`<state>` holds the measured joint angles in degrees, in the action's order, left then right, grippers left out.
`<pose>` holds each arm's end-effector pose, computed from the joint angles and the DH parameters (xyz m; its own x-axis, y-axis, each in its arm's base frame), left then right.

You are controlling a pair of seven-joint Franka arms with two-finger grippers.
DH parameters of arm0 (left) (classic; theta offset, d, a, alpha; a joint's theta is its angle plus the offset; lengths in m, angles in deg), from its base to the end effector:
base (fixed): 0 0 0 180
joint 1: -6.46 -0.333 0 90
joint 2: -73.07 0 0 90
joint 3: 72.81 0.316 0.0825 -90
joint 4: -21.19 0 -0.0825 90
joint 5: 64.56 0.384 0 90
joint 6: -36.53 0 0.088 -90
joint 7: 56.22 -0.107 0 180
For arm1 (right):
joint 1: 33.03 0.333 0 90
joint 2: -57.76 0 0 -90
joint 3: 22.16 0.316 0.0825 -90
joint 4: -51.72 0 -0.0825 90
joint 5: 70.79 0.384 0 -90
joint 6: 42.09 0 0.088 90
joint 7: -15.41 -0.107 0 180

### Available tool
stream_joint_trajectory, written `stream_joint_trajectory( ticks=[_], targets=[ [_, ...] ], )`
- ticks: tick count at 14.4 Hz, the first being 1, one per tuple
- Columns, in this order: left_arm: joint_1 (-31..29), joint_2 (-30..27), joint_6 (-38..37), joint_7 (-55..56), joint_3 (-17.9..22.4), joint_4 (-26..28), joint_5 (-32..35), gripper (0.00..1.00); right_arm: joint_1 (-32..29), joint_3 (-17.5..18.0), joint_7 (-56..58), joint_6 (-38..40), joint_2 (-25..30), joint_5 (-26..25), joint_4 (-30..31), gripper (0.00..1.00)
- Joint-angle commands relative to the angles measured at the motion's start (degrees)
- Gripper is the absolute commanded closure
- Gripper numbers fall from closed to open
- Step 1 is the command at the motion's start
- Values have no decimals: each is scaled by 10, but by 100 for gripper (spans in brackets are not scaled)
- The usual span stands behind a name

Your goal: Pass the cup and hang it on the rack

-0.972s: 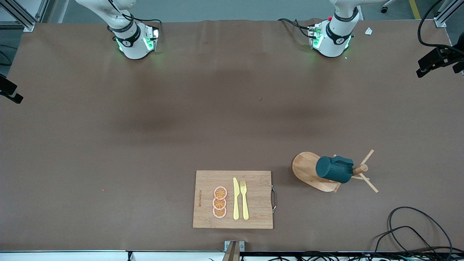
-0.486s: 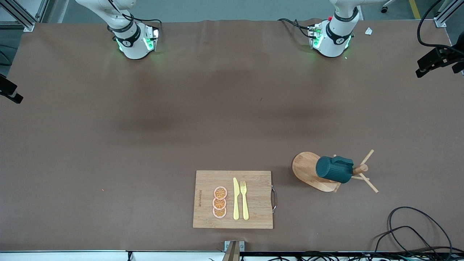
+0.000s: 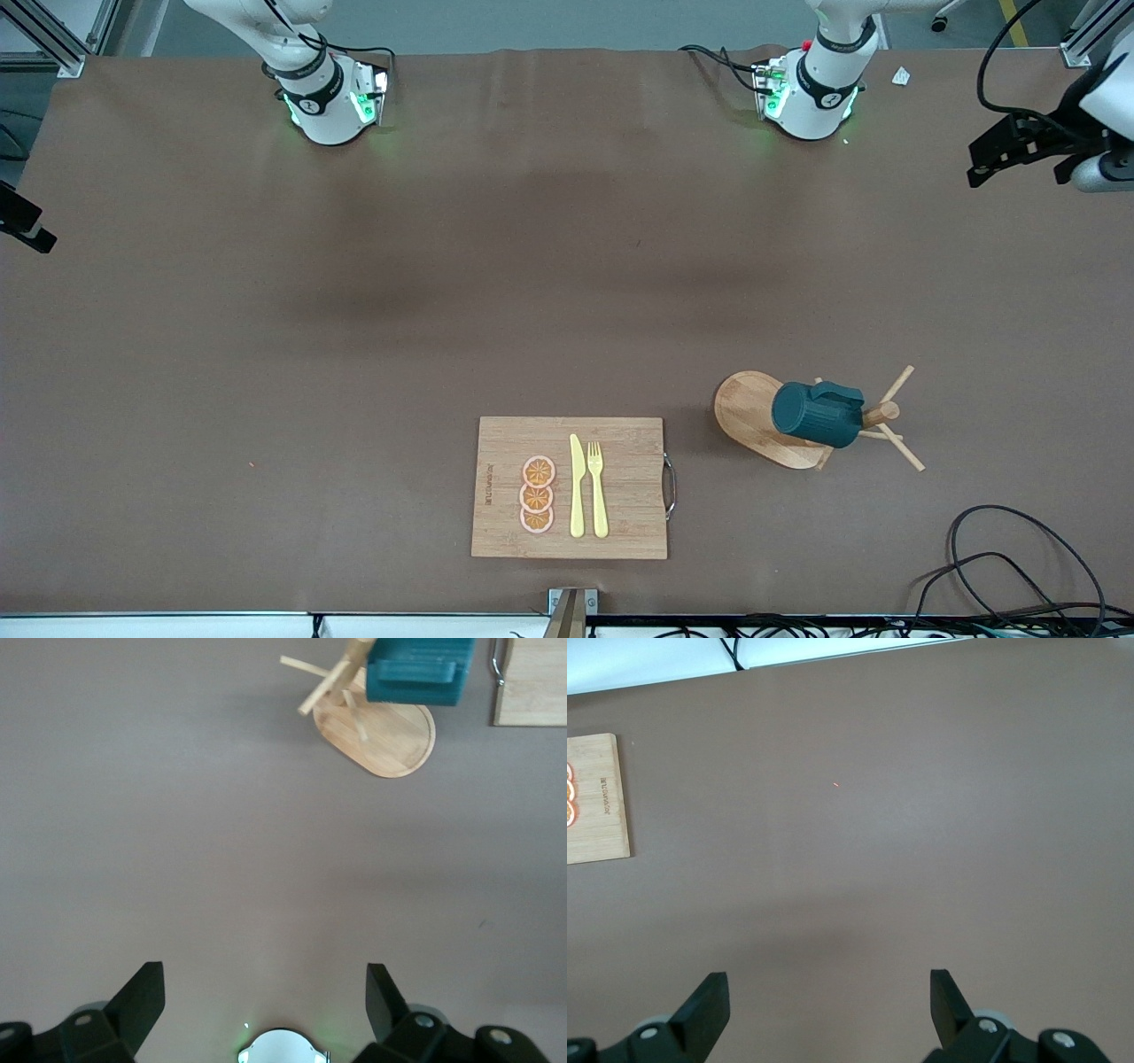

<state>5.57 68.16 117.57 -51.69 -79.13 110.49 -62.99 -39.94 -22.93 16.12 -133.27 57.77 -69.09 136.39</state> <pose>0.5088 -0.0480 0.6624 0.9984 -0.0104 -0.0558 -0.0127 -0.9991 -0.0412 0.5521 -0.0713 0.6706 0.9861 -0.1211 0.1139 -0.1186 -0.9925 -0.0281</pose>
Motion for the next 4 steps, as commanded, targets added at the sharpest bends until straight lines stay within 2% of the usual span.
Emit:
stream_joint_trajectory(
  ticks=[1, 4],
  targets=[
    [-2, -1, 0, 6, -12, 5, -8, 0, -8, 7, 3, 1, 4, -3, 2, 0],
    [-3, 3, 0, 15, -31, 5, -6, 0, -8, 7, 3, 1, 4, -3, 2, 0]
  ],
)
